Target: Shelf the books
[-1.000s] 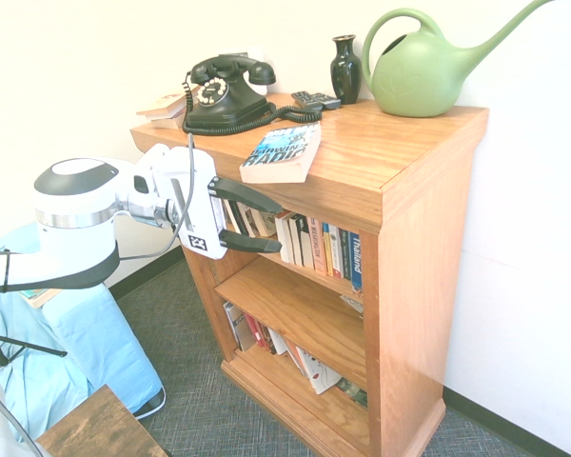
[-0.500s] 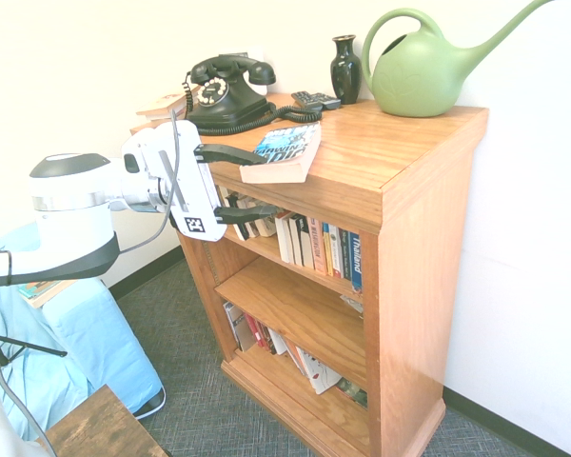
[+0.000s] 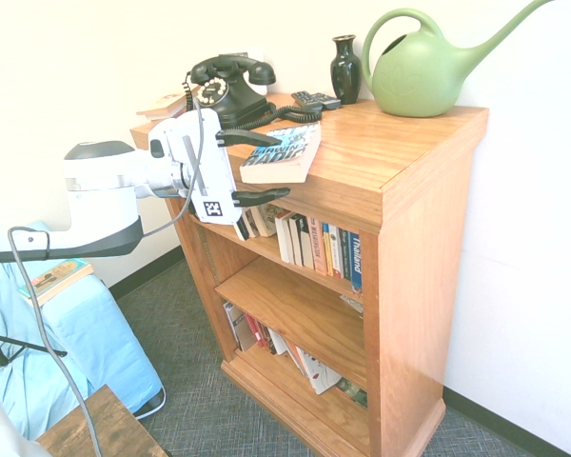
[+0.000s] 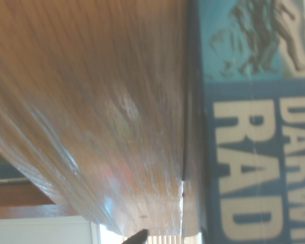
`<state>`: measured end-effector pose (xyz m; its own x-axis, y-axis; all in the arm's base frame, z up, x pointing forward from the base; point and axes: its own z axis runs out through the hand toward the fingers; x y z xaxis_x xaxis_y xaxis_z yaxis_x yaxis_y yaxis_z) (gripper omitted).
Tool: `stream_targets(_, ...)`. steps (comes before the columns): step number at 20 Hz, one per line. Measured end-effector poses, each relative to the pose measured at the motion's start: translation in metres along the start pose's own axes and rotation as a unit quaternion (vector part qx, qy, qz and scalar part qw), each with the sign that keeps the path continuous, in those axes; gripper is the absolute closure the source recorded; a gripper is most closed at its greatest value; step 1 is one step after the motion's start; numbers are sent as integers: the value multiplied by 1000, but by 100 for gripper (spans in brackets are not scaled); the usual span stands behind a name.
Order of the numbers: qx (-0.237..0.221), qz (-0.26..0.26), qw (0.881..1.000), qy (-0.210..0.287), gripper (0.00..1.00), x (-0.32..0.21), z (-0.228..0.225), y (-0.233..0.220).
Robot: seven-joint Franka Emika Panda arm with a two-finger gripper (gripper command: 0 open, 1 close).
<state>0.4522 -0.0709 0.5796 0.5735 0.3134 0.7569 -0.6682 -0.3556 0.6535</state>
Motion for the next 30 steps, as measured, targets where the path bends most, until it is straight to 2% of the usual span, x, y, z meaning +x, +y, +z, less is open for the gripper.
stream_targets(5, -7, 3, 1000, -5, 0, 9, 17, -2)
stream_targets(6, -9, 4, 1000, -6, 100, 10, 20, -2)
stream_targets(30, -4, -6, 1000, -5, 100, -3, 24, 0)
